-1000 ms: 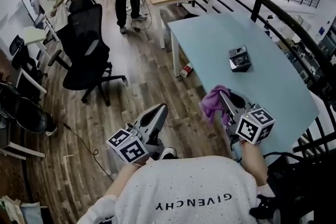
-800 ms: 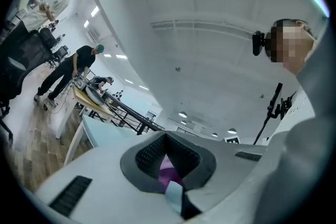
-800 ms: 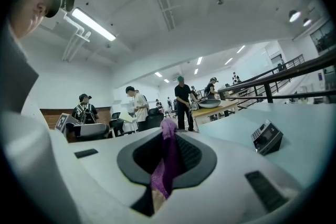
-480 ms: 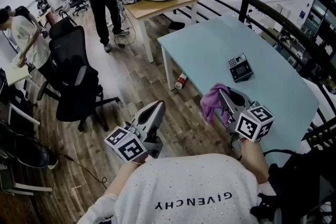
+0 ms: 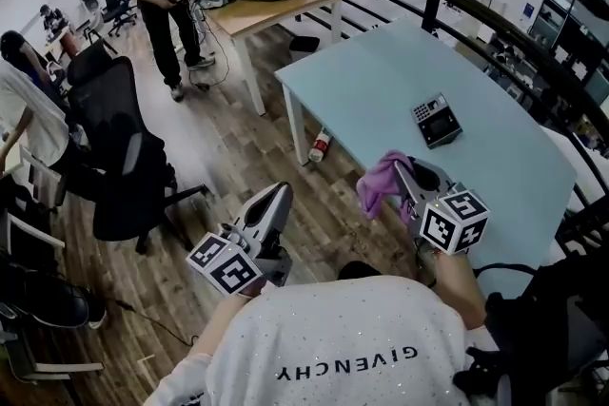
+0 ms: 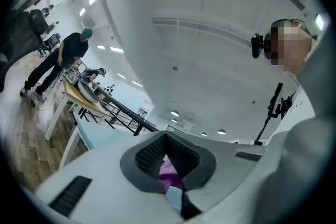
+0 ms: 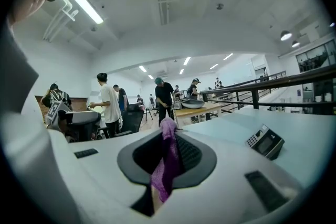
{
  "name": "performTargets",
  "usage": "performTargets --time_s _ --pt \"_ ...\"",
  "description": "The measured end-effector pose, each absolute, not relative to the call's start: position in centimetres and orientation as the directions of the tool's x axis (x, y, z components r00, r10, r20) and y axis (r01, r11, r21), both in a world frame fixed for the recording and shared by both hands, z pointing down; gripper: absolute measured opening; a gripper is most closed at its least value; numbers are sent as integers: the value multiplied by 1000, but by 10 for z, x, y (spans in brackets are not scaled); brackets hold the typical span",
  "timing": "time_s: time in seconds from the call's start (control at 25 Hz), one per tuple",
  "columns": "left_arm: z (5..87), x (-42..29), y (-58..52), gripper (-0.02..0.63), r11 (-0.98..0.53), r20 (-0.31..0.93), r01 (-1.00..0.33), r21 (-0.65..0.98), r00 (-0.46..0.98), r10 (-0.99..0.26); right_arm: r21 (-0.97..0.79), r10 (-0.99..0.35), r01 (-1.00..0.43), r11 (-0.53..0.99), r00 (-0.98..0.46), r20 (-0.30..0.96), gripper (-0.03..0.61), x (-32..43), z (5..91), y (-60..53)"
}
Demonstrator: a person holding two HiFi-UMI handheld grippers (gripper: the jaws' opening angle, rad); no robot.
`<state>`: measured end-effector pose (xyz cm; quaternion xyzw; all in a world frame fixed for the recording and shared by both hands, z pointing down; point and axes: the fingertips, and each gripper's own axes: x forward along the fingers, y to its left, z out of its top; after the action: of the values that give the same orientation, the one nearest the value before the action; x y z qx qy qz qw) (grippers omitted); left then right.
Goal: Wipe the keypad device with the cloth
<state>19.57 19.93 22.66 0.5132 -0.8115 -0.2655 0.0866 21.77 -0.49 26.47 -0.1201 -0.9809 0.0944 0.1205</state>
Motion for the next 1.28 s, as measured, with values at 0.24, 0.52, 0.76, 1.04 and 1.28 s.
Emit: performTargets --time_s 0.24,0.52,0.76,1.04,1.28 --pt "240 165 190 -8 329 -133 -769 548 -468 -874 -197 243 195 961 -935 259 31 198 280 -17" --pt "248 108 164 -8 339 -112 -790 511 -452 -885 -188 236 195 963 -943 233 31 135 281 -43" --pt "235 46 134 -8 299 -127 -787 539 -427 -895 -124 224 199 972 -944 241 31 77 266 -69" --pt "279 -33 118 -8 310 -88 -782 541 -419 -904 -143 195 162 976 -945 261 31 20 294 -89" --pt "334 -88 109 -8 301 -20 -779 550 -372 -928 -189 111 58 980 -952 286 31 -30 353 -107"
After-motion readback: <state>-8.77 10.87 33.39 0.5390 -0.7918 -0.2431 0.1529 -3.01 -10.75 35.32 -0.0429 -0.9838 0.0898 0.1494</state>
